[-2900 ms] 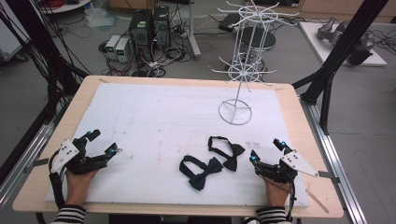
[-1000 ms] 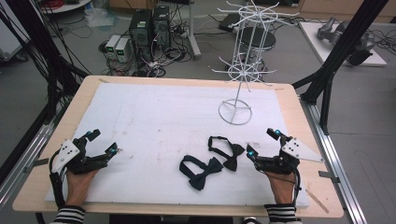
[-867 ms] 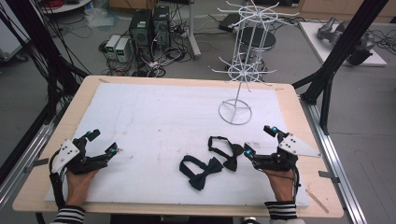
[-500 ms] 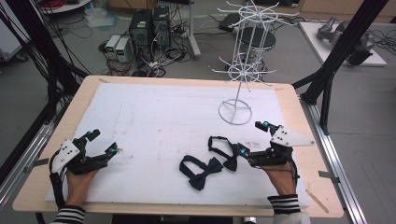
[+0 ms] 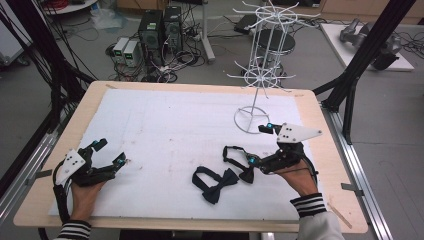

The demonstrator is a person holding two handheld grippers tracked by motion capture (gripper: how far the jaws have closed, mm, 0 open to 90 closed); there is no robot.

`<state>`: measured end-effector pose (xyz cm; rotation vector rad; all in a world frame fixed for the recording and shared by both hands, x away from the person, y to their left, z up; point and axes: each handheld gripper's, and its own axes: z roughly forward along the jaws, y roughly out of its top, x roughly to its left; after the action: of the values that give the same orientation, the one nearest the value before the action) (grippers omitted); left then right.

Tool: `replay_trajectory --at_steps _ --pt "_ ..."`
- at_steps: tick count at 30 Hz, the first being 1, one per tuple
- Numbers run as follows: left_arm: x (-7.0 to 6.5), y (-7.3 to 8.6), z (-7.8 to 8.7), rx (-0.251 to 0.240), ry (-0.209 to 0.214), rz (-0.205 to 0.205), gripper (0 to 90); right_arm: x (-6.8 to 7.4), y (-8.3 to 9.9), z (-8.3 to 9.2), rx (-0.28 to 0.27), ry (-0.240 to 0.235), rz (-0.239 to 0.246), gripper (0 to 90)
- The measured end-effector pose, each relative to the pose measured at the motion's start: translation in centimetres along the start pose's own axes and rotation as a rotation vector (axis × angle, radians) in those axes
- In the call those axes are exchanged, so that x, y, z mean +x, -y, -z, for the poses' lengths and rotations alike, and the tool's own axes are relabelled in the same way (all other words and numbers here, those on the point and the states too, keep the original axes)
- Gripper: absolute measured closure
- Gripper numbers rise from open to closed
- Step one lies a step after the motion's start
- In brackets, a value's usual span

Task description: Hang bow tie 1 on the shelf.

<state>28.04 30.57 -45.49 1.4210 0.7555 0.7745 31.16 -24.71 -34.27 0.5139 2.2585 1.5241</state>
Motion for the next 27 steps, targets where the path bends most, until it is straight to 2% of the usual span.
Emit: replay_trajectory --at_steps 1,2,5,6,8,9,11,16,21,22,23,27 --pt "0.0 0.0 0.0 0.000 0.000 0.000 14.6 0.1 -0.2 -0.1 0.017 -0.015 0.002 3.3" --pt "0.0 0.0 0.0 0.000 0.000 0.000 14.6 0.0 -0.4 -0.2 0.017 -0.020 0.024 3.3" --pt "0.0 0.0 0.0 0.001 0.000 0.000 14.6 0.1 -0.8 -0.3 0.035 -0.044 0.028 3.3" --pt "0.0 0.0 0.0 0.003 0.001 -0.001 14.6 0.0 -1.0 -0.5 0.038 -0.065 0.051 3.3" --pt "0.0 0.0 0.0 0.003 0.000 -0.002 14.6 0.0 -1.1 -0.5 0.042 -0.075 0.057 3.3" --pt "0.0 0.0 0.0 0.003 0.001 -0.001 14.6 0.1 -1.2 -0.7 0.067 -0.099 0.087 3.3" --pt "0.0 0.0 0.0 0.003 0.001 -0.001 14.6 0.2 -1.3 -0.9 0.080 -0.113 0.105 3.3" --pt "0.0 0.0 0.0 0.003 0.001 -0.001 14.6 0.3 -1.5 -1.8 0.121 -0.165 0.119 3.3" --pt "0.0 0.0 0.0 0.003 0.001 -0.001 14.6 0.2 -1.8 -2.4 0.148 -0.196 0.125 3.3" --pt "0.0 0.0 0.0 0.003 0.000 -0.001 14.6 0.2 -1.9 -2.8 0.170 -0.218 0.134 3.3" --pt "0.0 0.0 0.0 0.003 0.001 -0.001 14.6 0.2 -1.9 -2.8 0.170 -0.218 0.134 3.3" --pt "0.0 0.0 0.0 0.003 0.001 0.001 14.6 0.2 -1.9 -4.1 0.214 -0.276 0.147 3.3"
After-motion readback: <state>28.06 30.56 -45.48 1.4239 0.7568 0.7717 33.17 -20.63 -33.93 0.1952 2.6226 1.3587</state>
